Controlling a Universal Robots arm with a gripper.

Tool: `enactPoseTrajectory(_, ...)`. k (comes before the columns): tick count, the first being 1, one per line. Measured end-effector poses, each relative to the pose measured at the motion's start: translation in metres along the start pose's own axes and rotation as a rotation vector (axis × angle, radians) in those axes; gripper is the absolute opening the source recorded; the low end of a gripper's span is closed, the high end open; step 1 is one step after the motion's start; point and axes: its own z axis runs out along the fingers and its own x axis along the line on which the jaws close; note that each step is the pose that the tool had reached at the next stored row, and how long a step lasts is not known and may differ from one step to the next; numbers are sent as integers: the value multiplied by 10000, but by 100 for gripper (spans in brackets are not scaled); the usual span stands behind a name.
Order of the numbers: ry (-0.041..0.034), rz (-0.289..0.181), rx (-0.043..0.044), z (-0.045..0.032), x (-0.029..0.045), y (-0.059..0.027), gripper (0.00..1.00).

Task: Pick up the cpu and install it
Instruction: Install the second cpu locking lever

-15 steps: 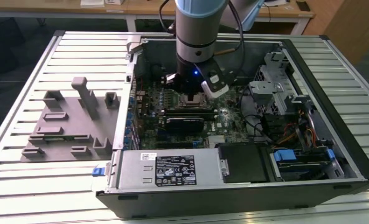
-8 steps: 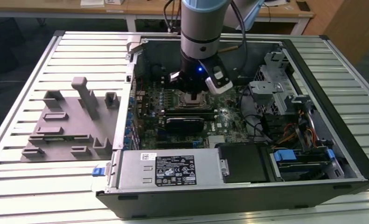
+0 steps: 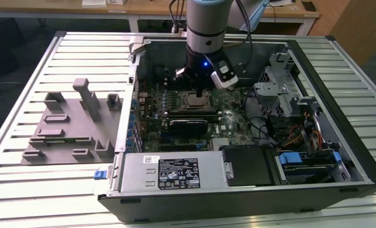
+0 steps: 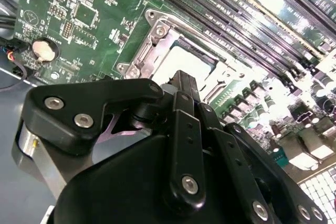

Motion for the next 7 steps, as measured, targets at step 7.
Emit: enactPoseTrajectory(7,1,0,7,2,0,19,11)
